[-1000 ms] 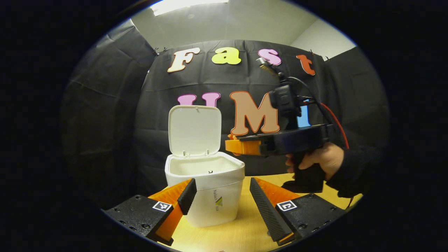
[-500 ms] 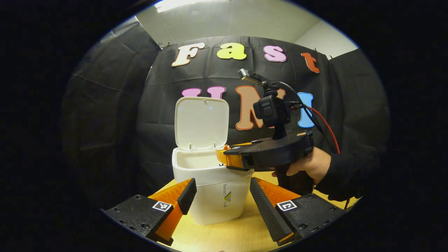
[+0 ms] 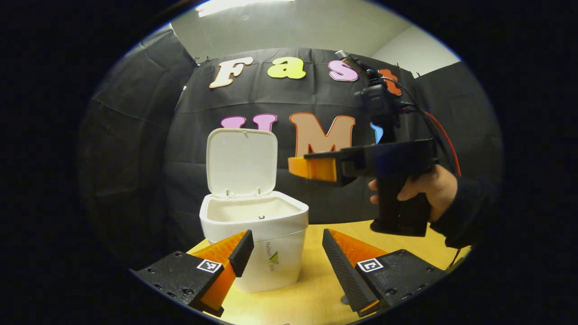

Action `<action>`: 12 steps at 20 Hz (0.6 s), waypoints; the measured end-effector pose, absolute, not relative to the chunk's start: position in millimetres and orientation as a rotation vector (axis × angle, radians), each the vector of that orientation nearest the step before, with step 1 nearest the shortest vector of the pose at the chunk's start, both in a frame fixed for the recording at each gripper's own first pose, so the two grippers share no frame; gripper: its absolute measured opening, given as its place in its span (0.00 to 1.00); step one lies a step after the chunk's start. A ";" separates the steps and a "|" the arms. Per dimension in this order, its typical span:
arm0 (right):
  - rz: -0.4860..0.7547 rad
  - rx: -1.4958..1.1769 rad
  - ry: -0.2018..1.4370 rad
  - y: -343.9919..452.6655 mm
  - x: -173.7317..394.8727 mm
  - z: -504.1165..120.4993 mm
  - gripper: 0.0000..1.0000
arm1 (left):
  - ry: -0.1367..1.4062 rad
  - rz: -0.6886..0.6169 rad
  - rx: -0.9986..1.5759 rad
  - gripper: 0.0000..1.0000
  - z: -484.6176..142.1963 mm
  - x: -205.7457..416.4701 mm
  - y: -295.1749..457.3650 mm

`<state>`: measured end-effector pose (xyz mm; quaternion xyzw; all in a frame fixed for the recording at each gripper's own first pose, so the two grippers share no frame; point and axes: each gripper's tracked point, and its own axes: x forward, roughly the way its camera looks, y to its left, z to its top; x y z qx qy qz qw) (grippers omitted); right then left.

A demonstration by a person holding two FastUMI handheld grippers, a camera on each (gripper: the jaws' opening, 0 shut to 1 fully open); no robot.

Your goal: Press the lid of the desktop garbage bin to open it, pick up the crumpled paper on the desktop and throw it into the bin, then pick up the pop can on the desktop and drop it into the bin, and finally close the garbage bin lid.

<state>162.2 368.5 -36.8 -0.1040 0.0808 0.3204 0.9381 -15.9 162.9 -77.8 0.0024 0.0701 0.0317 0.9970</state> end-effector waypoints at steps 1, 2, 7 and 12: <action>0.616 -0.215 0.145 346.6 162.5 -26.6 0.76 | 0.142 0.049 0.002 0.93 -79.2 -14.0 154.8; 0.584 -0.215 0.125 328.0 162.3 -17.7 0.76 | 0.144 0.035 0.000 0.93 -82.8 -12.6 145.2; 0.410 -0.190 0.080 221.3 151.6 13.8 0.77 | 0.171 -0.035 -0.010 0.93 -105.3 -6.0 101.5; 0.235 -0.164 0.115 116.0 131.9 4.7 0.84 | 0.238 -0.086 -0.008 0.93 -144.0 -1.3 65.0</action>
